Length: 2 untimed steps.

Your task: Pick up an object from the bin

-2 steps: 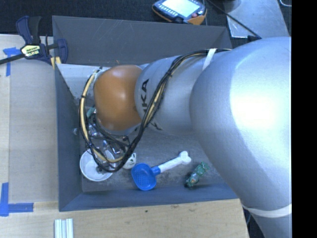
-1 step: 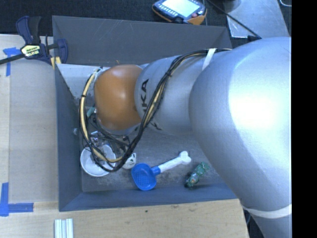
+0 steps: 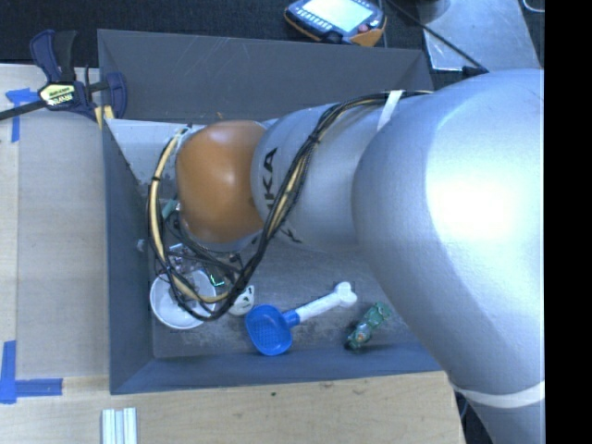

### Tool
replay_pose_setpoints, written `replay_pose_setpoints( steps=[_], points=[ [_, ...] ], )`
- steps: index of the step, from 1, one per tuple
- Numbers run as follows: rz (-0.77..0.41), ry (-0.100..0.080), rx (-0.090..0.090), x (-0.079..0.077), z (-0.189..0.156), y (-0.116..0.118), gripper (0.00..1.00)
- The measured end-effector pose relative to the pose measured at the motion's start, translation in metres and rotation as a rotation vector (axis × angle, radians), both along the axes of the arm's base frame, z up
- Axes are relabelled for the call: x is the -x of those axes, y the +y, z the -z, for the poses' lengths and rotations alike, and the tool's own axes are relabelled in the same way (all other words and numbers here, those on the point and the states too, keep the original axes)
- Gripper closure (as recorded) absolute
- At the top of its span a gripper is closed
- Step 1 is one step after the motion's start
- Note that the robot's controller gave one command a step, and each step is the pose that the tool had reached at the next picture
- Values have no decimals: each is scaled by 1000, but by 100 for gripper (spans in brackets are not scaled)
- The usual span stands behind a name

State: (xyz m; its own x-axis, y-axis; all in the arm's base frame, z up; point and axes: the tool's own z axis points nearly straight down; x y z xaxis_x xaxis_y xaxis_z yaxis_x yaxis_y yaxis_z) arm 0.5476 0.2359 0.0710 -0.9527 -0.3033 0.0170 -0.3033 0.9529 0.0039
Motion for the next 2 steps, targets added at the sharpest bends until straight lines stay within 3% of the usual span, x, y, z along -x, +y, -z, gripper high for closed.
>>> replay_pose_setpoints(
  steps=[1,2],
  points=[
    [0,1,1,0,1,-1,0],
    [1,0,0,0,0,0,100]
  ],
)
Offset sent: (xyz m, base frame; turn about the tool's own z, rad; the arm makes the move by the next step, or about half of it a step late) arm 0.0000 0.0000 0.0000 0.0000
